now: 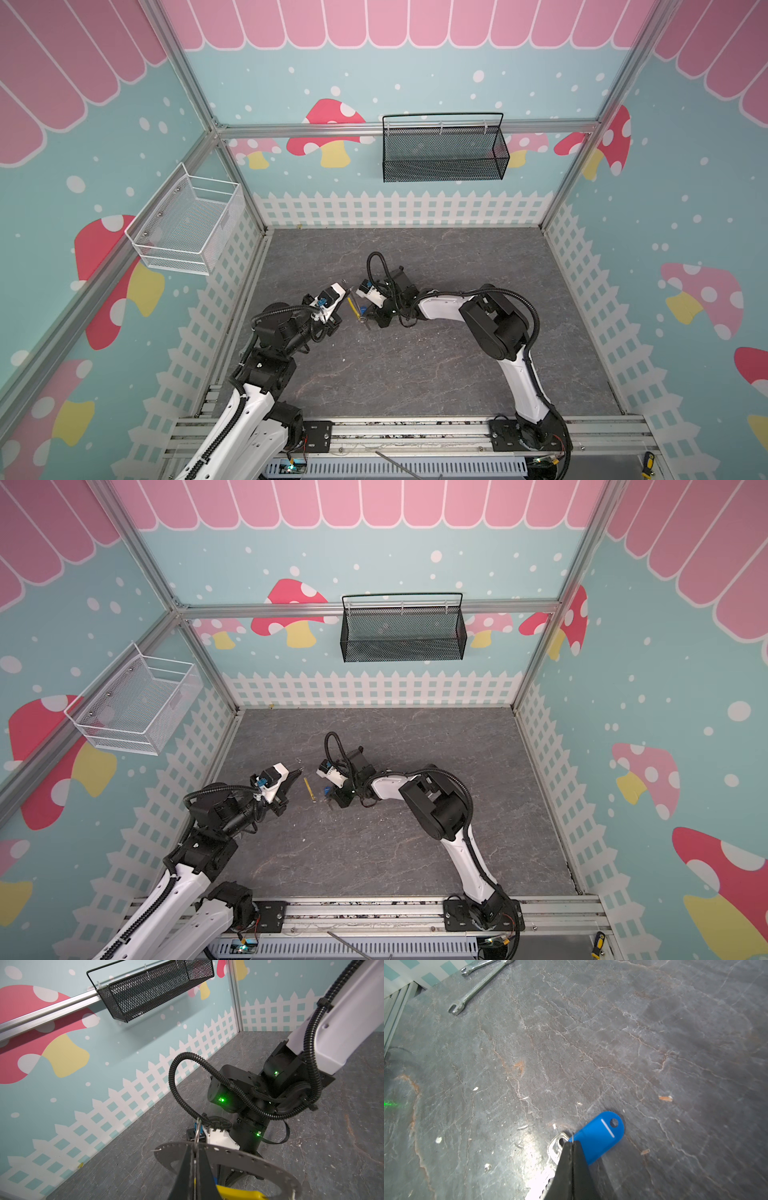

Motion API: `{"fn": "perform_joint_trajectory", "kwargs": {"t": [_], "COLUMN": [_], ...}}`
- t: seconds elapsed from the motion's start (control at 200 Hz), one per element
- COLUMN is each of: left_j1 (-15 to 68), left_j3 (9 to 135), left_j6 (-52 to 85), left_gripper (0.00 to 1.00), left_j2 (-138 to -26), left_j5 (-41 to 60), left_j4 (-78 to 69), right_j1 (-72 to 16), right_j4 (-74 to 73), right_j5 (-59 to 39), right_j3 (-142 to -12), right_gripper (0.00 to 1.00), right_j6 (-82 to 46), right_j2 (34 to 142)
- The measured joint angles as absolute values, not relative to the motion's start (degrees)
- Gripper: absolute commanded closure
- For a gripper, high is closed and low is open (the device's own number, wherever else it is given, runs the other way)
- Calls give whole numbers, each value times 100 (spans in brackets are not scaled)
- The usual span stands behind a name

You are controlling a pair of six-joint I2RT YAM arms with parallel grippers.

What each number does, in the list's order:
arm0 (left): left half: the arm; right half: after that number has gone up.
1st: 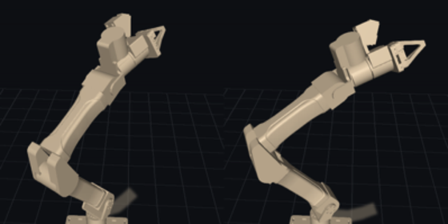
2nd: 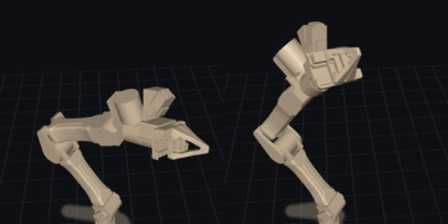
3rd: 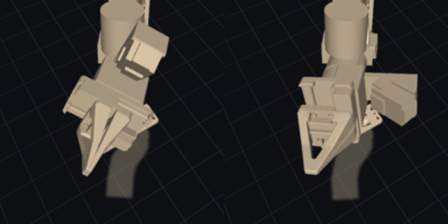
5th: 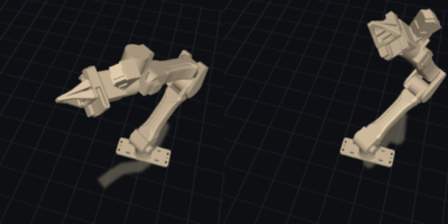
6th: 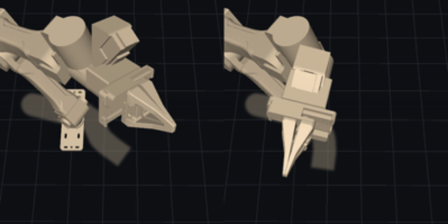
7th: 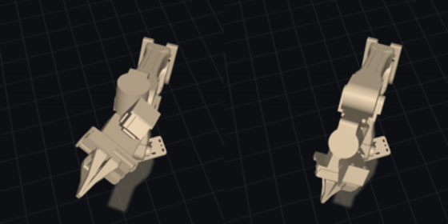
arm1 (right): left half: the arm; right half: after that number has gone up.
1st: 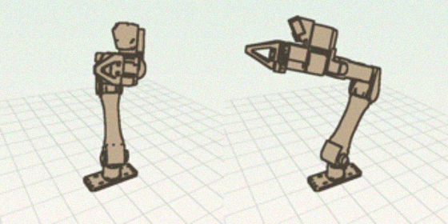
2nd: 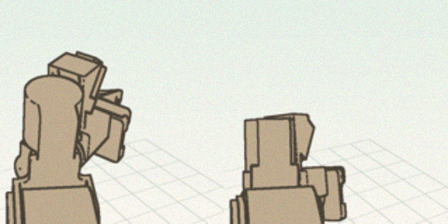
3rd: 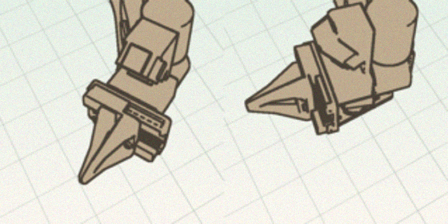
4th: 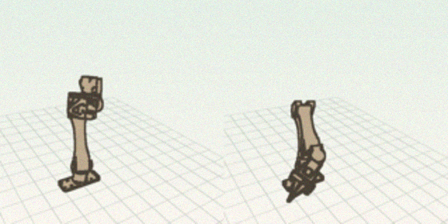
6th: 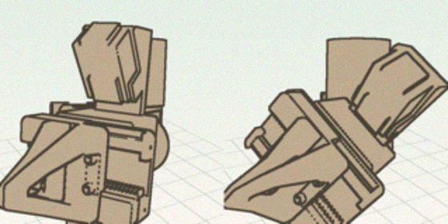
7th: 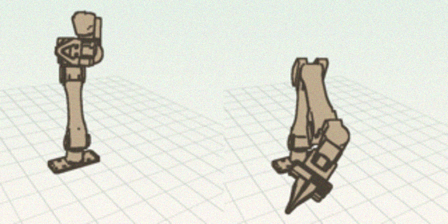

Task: Put the keys on the keyring
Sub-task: 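Lower the right gripper and grasp the key's metal ring by the blue tag, then lift the blue-tagged key with the right gripper toward the hoop in the left gripper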

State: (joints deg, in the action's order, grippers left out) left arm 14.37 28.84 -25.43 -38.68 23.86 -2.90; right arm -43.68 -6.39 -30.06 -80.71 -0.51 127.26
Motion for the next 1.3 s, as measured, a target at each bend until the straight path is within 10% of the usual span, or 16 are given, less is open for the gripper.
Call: {"fn": "perform_joint_trajectory", "kwargs": {"t": [1.301], "left_j1": [2274], "left_j3": [3140], "left_j6": [-2032], "left_gripper": [100], "left_j2": [-4278], "left_j5": [2641], "left_j4": [-489], "right_j1": [-3146], "right_j4": [-1127], "right_j5": [-3848], "right_j3": [-5015], "right_gripper": [100], "right_j6": [2110], "right_j2": [8291]}}
